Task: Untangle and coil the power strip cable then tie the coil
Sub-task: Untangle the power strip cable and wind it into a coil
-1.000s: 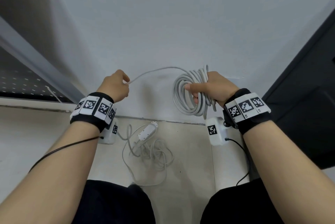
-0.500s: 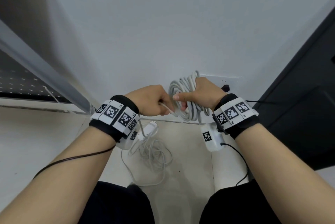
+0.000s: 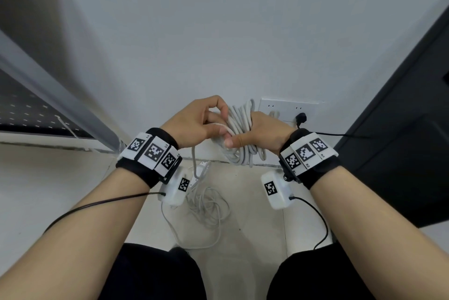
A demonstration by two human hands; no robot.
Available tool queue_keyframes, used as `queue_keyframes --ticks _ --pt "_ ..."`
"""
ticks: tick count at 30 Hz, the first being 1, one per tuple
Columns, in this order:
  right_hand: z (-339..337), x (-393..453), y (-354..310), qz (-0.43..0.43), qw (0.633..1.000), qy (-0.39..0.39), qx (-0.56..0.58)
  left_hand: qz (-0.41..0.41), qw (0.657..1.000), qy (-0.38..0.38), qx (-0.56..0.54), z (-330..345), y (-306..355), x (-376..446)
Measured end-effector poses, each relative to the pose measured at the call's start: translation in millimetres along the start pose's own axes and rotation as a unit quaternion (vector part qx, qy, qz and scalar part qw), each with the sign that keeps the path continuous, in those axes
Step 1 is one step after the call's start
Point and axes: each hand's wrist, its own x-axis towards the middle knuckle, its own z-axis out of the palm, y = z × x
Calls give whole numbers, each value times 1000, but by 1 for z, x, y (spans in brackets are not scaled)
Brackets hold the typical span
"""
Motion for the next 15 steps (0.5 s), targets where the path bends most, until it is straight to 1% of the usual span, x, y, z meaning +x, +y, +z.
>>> queue_keyframes --ticks 5,9,11,15 --pt "6 -1 4 15 1000 -8 19 -11 1000 11 3 1 -1 2" --pt "-3 -2 2 30 999 23 -2 -34 996 74 35 -2 -6 5" --pt "-8 -3 -1 29 999 41 -8 -42 994 92 40 -5 -10 6" --pt "-20 -6 -3 31 997 65 18 -50 988 88 117 -11 -27 8"
